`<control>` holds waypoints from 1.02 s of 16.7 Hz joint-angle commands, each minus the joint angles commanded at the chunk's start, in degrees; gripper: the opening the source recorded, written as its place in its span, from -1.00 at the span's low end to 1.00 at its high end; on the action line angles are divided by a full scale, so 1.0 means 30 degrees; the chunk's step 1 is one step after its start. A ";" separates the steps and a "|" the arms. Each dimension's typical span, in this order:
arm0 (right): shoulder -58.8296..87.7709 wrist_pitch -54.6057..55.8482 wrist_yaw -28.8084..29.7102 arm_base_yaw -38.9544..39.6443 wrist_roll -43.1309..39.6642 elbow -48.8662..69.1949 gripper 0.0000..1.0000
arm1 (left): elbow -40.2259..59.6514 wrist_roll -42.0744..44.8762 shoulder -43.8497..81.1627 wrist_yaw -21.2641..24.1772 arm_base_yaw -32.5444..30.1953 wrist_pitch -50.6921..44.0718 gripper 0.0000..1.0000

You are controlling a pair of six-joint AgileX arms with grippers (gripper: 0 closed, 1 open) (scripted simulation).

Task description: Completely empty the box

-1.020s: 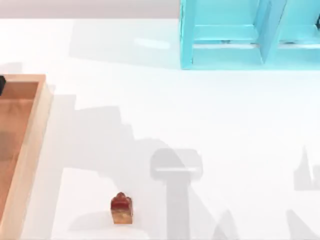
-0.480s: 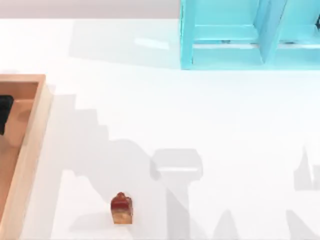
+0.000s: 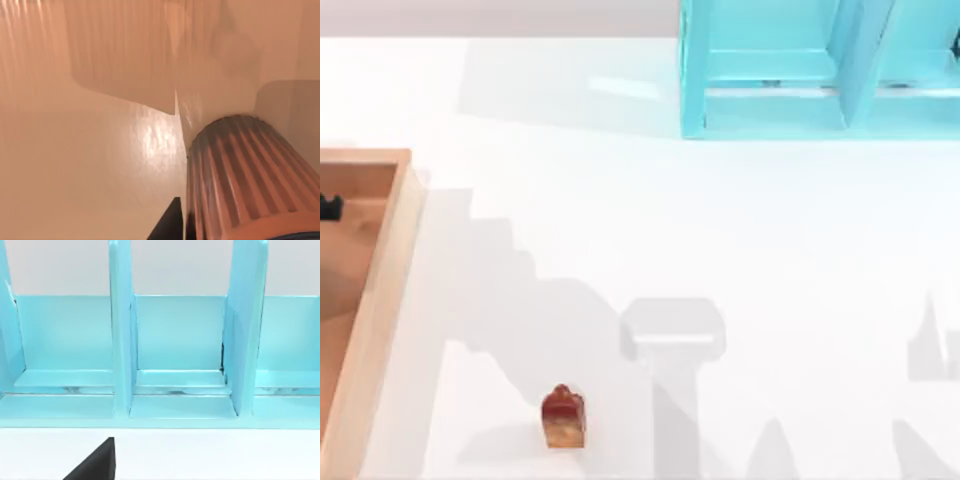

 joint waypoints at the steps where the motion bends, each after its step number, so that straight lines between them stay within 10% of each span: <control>1: 0.0000 0.0000 0.0000 0.0000 0.0000 0.0000 1.00 | 0.0000 0.0000 0.0000 0.0000 0.0000 0.0000 -0.36; 6: 0.0000 0.0000 0.0000 0.0000 0.0000 0.0000 1.00 | 0.0000 0.0000 0.0000 0.0000 0.0000 0.0000 -1.00; 17: 0.0000 0.0000 0.0000 0.0000 0.0000 0.0000 1.00 | 0.0763 0.0013 -0.0078 -0.0016 -0.0039 -0.0755 -1.00</control>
